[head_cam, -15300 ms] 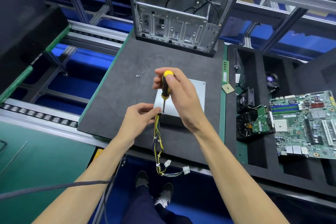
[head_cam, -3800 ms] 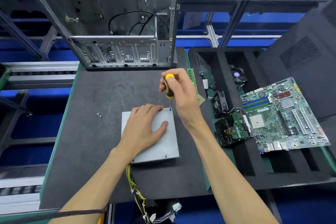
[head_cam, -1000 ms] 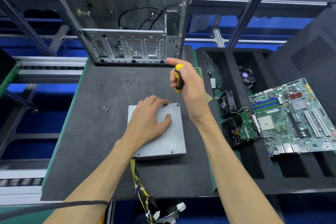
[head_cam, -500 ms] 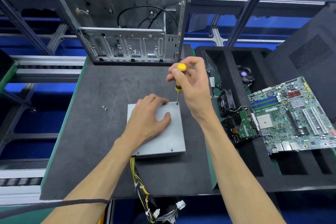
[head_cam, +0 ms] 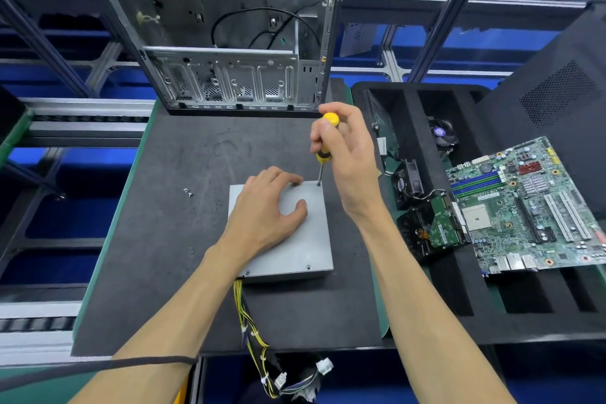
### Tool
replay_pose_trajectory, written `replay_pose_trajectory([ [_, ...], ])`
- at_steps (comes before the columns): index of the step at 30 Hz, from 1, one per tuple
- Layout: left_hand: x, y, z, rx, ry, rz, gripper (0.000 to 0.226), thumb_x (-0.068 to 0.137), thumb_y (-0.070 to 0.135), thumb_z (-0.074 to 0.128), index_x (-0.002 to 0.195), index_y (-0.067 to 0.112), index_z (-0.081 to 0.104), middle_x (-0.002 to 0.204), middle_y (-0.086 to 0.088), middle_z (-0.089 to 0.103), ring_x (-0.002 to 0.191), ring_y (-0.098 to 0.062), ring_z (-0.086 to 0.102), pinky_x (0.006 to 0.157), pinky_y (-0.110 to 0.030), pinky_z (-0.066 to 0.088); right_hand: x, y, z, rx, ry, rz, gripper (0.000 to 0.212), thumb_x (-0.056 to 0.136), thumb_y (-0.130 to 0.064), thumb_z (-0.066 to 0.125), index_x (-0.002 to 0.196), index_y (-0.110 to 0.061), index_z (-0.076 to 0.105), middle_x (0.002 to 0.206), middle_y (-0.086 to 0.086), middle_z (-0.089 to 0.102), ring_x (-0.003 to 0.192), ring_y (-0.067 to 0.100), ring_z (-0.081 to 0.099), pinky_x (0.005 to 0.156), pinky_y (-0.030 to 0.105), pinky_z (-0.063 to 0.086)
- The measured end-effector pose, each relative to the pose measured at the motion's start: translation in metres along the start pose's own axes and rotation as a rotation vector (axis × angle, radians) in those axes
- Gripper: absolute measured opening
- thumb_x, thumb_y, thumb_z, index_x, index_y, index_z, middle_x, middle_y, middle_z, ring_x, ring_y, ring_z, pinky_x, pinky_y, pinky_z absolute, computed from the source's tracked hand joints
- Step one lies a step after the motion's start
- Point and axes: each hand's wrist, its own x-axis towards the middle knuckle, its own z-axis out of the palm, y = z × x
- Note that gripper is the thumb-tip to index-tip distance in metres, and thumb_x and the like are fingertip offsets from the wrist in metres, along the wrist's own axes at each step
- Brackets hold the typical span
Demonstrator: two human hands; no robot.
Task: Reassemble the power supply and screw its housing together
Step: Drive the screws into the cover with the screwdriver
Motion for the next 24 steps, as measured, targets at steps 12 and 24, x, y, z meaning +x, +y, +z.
replay_pose_trajectory([
  [12,-0.0001,-0.0006,0.0006,0.010,0.008,0.005,0.031,0.087,0.033,0.065,0.117,0.022,0.066,0.109,0.009,0.059,0.103,-0.012,0.054,0.093,-0.025,0.035,0.0015,-0.0038,-0.0029,0.119,-0.031,-0.013,0.029,0.104,-0.019,0.037,0.111,-0.013,0.064,0.087,-0.009,0.061,0.080,0.010,0.055,0.075,0.027,0.047],
  [24,0.0000,-0.0002,0.0001,0.014,0.014,0.013,0.031,0.088,0.032,0.067,0.117,0.022,0.066,0.109,0.007,0.060,0.102,-0.013,0.055,0.092,-0.026,0.036,-0.0005,0.0015,-0.0059,0.130,-0.004,-0.006,0.029,0.104,-0.018,0.035,0.108,-0.013,0.064,0.085,-0.009,0.060,0.079,0.010,0.053,0.074,0.026,0.046],
])
